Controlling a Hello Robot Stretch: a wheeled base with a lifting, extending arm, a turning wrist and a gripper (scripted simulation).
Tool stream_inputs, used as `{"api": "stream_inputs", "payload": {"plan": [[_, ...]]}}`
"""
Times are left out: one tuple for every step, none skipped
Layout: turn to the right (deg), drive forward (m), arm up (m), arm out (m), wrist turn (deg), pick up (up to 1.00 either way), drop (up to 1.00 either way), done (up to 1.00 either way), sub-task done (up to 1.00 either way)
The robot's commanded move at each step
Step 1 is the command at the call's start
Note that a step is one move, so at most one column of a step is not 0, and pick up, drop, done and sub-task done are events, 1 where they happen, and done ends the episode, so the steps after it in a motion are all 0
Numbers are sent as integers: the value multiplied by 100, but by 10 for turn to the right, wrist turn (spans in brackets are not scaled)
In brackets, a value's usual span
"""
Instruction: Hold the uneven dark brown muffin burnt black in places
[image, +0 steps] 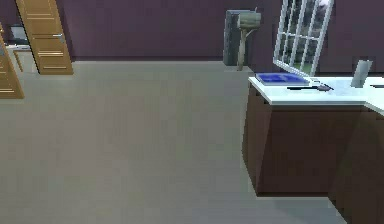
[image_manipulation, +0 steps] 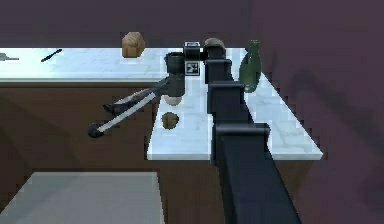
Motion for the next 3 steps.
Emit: {"api": "stream_inputs", "payload": {"plan": [[0,0,0,0,450,0,0,0,0],[0,0,0,0,300,0,0,0,0],[0,0,-12,0,0,0,0,0,0]]}}
